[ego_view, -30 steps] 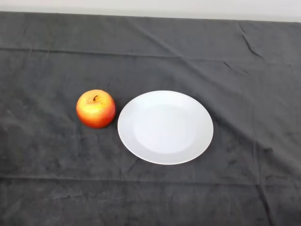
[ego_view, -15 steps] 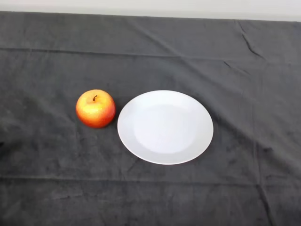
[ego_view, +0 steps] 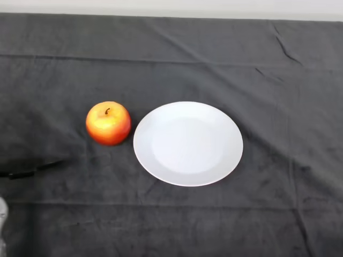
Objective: Move the apple to the plate
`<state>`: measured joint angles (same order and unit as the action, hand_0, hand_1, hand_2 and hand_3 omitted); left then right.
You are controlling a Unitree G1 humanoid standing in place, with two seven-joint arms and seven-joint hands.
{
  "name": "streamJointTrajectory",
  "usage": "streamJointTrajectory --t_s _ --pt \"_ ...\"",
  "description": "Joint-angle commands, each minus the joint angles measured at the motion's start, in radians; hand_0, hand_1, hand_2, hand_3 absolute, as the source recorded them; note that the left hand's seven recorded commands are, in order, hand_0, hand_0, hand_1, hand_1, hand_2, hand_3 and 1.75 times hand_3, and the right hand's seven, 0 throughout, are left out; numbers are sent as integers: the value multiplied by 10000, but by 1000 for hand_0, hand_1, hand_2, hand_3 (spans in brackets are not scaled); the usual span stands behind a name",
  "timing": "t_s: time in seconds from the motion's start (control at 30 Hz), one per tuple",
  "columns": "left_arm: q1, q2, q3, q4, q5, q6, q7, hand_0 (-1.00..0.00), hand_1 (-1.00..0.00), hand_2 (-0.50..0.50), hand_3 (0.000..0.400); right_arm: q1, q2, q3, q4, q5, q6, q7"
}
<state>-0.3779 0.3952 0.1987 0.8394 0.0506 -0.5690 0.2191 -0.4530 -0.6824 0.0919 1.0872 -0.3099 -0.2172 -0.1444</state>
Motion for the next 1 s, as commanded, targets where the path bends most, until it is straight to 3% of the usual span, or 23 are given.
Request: streamJointTrajectory --t_s 0.03,0.43,1.0 --pt "-417 -78 -323 -496 257 186 122 0 0 0 0 772 248 216 460 -295 212 33" --pt "-848 -448 -1236 -583 588 714 -18 0 0 0 0 813 248 200 371 -280 261 50" --pt "-2428 -1036 -2168 1192 974 1066 178 0 0 0 0 824 245 190 341 -277 287 64"
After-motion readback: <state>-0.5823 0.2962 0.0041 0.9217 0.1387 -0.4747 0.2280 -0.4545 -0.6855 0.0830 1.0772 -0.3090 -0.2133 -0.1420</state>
